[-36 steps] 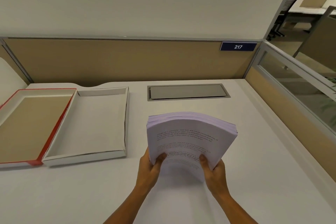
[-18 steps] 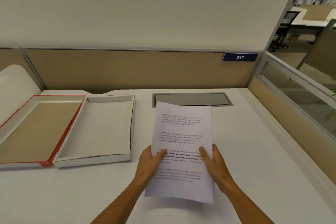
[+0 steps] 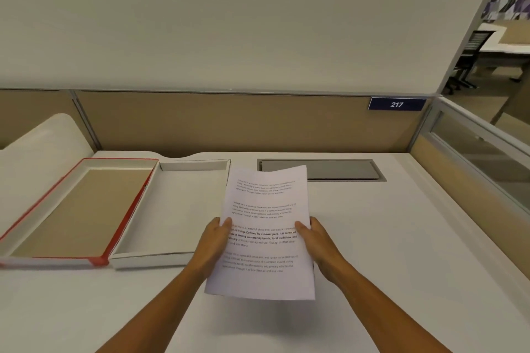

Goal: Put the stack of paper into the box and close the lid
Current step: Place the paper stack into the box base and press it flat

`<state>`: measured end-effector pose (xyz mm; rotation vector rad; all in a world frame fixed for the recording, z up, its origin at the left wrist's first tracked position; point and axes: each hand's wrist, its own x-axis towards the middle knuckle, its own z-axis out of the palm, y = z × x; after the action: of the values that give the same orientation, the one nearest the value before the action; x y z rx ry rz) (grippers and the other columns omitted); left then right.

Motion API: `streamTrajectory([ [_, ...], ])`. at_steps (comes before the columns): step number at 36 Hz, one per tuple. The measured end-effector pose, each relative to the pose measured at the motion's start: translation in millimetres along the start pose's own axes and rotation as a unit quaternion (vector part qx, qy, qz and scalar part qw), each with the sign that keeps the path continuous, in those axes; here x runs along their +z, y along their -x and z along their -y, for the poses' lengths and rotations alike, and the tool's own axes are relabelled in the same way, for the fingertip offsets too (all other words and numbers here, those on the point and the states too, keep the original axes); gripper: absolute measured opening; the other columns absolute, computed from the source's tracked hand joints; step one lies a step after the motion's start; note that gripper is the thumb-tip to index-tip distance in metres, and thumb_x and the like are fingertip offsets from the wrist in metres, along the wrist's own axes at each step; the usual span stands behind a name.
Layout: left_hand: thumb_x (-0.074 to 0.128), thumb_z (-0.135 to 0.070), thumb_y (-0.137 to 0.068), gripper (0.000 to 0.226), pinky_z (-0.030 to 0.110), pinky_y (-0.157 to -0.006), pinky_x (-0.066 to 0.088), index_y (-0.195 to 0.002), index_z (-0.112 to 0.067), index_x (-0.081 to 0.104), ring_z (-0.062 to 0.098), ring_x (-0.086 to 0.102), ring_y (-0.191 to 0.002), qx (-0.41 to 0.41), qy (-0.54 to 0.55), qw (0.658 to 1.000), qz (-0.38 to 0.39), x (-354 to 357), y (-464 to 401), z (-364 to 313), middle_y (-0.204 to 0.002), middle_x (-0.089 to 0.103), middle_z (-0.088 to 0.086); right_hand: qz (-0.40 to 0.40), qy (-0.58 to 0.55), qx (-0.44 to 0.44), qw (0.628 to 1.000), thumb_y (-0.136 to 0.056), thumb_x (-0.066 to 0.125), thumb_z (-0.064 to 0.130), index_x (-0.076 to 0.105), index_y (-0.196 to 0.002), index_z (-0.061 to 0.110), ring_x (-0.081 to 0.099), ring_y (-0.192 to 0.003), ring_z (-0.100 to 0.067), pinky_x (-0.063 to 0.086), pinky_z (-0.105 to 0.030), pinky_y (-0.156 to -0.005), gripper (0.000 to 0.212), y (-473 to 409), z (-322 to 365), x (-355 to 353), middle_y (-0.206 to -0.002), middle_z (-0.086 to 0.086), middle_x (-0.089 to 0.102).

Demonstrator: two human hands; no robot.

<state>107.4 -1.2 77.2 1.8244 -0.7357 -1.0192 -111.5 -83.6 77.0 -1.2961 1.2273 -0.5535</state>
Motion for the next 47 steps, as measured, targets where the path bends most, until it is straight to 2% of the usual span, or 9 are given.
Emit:
streamTrajectory([
  [5, 0.04, -0.039, -0.102, 0.032, 0.032, -0.066, 0.054, -0.118, -0.015, 0.052, 0.022, 0.069, -0.089, -0.002, -0.018, 1.0, -0.014, -30, -16, -11, -0.108, 0.068, 0.005, 0.015, -0.019, 0.004, 1.0, -0.104, 0.048, 0.034, 0.056, -0.122, 0.024, 0.073, -0.097, -0.019, 0.061, -0.036, -0.078, 0.022, -17, 26, 26, -0.113, 0.004, 0.072],
  [8, 0.04, -0.038, -0.102, 0.031, 0.029, -0.058, 0.054, -0.118, -0.014, 0.05, 0.022, 0.07, -0.086, -0.015, -0.035, 0.999, -0.016, -47, -25, -16, -0.104, 0.068, 0.003, 0.031, -0.016, 0.01, 0.999, -0.104, 0.047, 0.032, 0.057, -0.122, 0.021, 0.072, -0.1, -0.021, 0.061, -0.043, -0.088, 0.023, -29, 41, 40, -0.115, 0.001, 0.072],
  [18, 0.048, -0.026, -0.098, 0.018, 0.034, -0.059, 0.056, -0.091, -0.013, 0.058, 0.027, 0.072, -0.078, -0.076, -0.025, 0.995, -0.052, -109, -75, -25, -0.09, 0.073, 0.01, 0.088, -0.005, 0.033, 0.996, -0.104, 0.045, 0.026, 0.054, -0.131, 0.016, 0.071, -0.103, -0.025, 0.06, -0.039, -0.083, 0.03, -75, 79, 97, -0.12, -0.005, 0.071],
  [24, 0.05, -0.025, -0.098, 0.02, 0.03, -0.052, 0.053, -0.1, -0.006, 0.056, 0.028, 0.071, -0.076, -0.107, -0.043, 0.991, -0.071, -140, -114, -20, -0.09, 0.071, 0.013, 0.101, -0.018, 0.058, 0.993, -0.102, 0.047, 0.02, 0.059, -0.127, 0.014, 0.071, -0.103, -0.026, 0.059, -0.044, -0.094, 0.028, -109, 90, 134, -0.118, -0.006, 0.072],
  [31, 0.049, -0.025, -0.097, 0.021, 0.033, -0.057, 0.054, -0.099, -0.006, 0.057, 0.029, 0.071, -0.078, -0.133, -0.061, 0.987, -0.073, -166, -151, -2, -0.09, 0.072, 0.014, 0.108, -0.028, 0.103, 0.988, -0.1, 0.045, 0.014, 0.06, -0.099, 0.017, 0.071, -0.087, -0.021, 0.059, -0.029, -0.065, 0.015, -138, 95, 175, -0.099, -0.004, 0.073],
  [36, 0.049, -0.024, -0.097, 0.017, 0.029, -0.055, 0.051, -0.089, -0.011, 0.058, 0.024, 0.071, -0.072, -0.142, -0.083, 0.983, -0.086, -180, -168, 9, -0.083, 0.071, 0.008, 0.108, -0.027, 0.129, 0.985, -0.099, 0.044, 0.012, 0.064, -0.105, 0.015, 0.071, -0.102, -0.029, 0.062, -0.039, -0.087, 0.021, -158, 90, 201, -0.109, -0.01, 0.073],
  [40, 0.048, -0.024, -0.097, 0.019, 0.031, -0.06, 0.053, -0.1, -0.007, 0.058, 0.025, 0.071, -0.076, -0.146, -0.103, 0.98, -0.085, -188, -177, 19, -0.088, 0.071, 0.009, 0.097, -0.023, 0.14, 0.985, -0.098, 0.043, 0.01, 0.063, -0.119, 0.006, 0.069, -0.108, -0.031, 0.059, -0.04, -0.093, 0.03, -170, 85, 217, -0.114, -0.013, 0.071],
  [43, 0.047, -0.025, -0.098, 0.023, 0.039, -0.074, 0.058, -0.108, -0.007, 0.058, 0.029, 0.072, -0.083, -0.16, -0.104, 0.979, -0.074, -190, -186, 28, -0.097, 0.072, 0.012, 0.086, -0.008, 0.154, 0.984, -0.098, 0.043, 0.011, 0.063, -0.122, 0.004, 0.068, -0.108, -0.031, 0.058, -0.04, -0.094, 0.032, -181, 81, 228, -0.116, -0.014, 0.07],
  [47, 0.047, -0.027, -0.098, 0.024, 0.049, -0.091, 0.055, -0.11, -0.008, 0.057, 0.032, 0.07, -0.091, -0.157, -0.09, 0.981, -0.075, -189, -191, 31, -0.104, 0.071, 0.014, 0.073, 0.001, 0.161, 0.984, -0.099, 0.042, 0.01, 0.062, -0.123, 0.001, 0.066, -0.096, -0.027, 0.057, -0.035, -0.085, 0.033, -184, 79, 232, -0.117, -0.016, 0.07],
])
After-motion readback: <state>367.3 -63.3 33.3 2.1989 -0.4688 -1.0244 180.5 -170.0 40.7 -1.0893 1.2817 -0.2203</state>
